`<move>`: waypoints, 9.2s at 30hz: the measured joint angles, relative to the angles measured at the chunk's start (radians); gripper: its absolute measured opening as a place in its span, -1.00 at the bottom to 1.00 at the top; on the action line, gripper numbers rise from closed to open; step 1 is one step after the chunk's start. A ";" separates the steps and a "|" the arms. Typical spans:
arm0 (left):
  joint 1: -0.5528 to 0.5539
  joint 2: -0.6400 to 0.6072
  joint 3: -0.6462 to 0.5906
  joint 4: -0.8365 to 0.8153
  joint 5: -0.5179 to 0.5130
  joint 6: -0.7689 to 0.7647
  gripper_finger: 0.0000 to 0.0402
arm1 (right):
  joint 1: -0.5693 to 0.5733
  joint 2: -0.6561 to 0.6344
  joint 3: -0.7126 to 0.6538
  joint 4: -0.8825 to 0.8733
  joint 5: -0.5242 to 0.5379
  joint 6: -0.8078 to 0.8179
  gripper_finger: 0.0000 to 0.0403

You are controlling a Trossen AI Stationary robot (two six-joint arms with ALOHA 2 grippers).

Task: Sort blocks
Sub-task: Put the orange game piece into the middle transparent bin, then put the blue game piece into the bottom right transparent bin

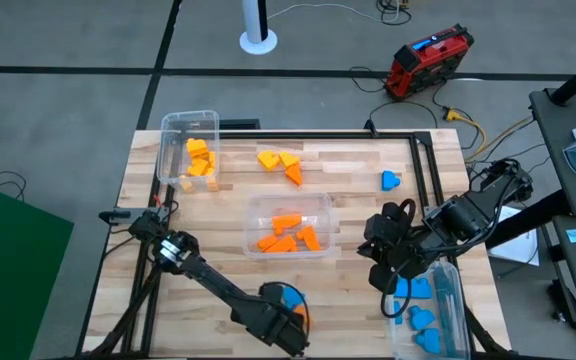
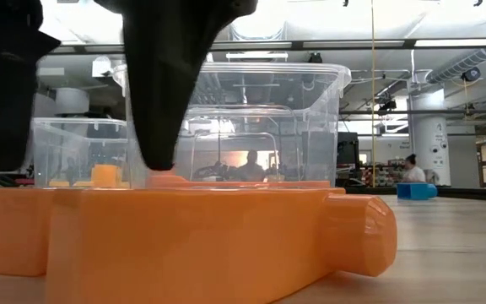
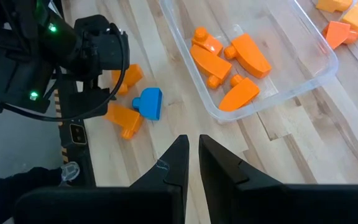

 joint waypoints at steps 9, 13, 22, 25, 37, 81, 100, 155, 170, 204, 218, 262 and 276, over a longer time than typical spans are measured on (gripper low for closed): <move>0.005 -0.002 -0.013 -0.036 0.009 -0.012 0.68 | 0.000 0.000 0.000 0.000 0.000 -0.006 -0.86; 0.008 -0.002 -0.013 -0.043 0.008 -0.010 0.68 | 0.000 0.000 0.000 0.000 0.000 -0.009 -0.86; 0.010 -0.002 -0.045 -0.019 -0.004 -0.008 0.68 | 0.000 0.000 0.000 0.000 0.000 -0.012 -0.86; 0.010 -0.002 -0.079 0.045 -0.001 -0.013 0.68 | 0.000 0.000 0.000 0.000 0.000 -0.012 -0.86; 0.010 -0.002 -0.142 0.071 -0.009 -0.026 0.68 | 0.000 0.000 0.000 0.000 0.000 -0.019 -0.86; 0.035 -0.225 0.214 -0.267 -0.486 0.062 0.26 | -0.008 0.001 -0.001 0.010 0.010 -0.063 -0.86; 0.354 -0.239 0.212 -0.270 -0.455 0.511 0.45 | -0.014 0.001 -0.002 0.029 0.010 -0.080 -0.86; 0.399 -0.887 0.027 -0.270 -0.822 1.410 0.63 | -0.882 0.002 -0.025 -0.148 -0.077 -0.005 -0.86; 0.410 -1.178 -0.178 -0.270 -0.850 1.324 0.63 | -1.162 -0.002 -0.223 -0.206 -0.225 -0.042 -0.86; 0.426 -1.230 -0.292 -0.067 -1.007 1.283 0.63 | -1.192 -0.190 -0.951 0.343 -0.043 0.031 -0.85; 0.442 -1.226 -0.292 -0.034 -1.007 1.282 0.63 | -1.192 -0.042 -0.951 0.375 0.010 0.027 0.17; 0.521 -1.222 -0.291 -0.037 -1.006 1.309 0.63 | -1.178 0.002 -1.091 0.609 -0.019 0.036 0.83; 0.521 -1.216 -0.291 -0.022 -1.006 1.309 0.63 | -1.178 0.043 -1.091 0.725 0.028 0.036 0.83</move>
